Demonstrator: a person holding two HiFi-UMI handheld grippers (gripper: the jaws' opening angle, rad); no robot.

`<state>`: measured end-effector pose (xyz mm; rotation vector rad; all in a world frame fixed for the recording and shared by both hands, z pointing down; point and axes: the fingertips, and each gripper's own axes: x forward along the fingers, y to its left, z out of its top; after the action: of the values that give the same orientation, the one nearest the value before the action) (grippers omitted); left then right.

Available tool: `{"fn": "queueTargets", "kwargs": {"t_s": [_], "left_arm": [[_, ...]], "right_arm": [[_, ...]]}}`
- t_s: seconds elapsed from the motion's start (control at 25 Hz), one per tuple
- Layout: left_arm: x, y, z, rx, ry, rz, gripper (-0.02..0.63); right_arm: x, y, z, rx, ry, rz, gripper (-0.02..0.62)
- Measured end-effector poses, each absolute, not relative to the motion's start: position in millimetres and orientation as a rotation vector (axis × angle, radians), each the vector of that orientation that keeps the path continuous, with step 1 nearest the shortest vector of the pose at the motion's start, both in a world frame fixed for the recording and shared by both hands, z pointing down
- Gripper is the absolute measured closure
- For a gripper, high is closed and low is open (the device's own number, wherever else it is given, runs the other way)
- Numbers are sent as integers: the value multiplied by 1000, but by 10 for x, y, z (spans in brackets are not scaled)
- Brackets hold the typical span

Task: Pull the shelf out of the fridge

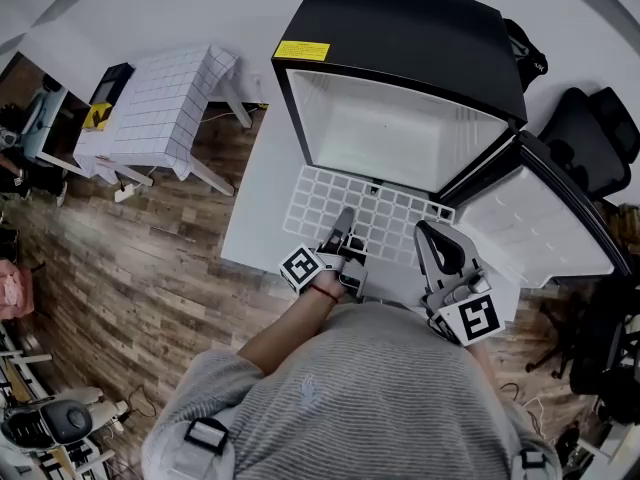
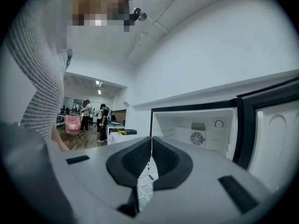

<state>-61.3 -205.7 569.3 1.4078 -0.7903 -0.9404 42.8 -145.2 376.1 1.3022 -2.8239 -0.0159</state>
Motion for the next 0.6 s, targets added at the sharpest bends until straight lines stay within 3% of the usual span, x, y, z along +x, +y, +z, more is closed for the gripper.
{"fn": "queueTargets", "kwargs": {"t_s": [0.6], "left_arm": [[-626, -1956, 5487, 1370, -762, -983, 572]], "right_arm": [[433, -1486, 3671, 1284, -2859, -45, 583]]}}
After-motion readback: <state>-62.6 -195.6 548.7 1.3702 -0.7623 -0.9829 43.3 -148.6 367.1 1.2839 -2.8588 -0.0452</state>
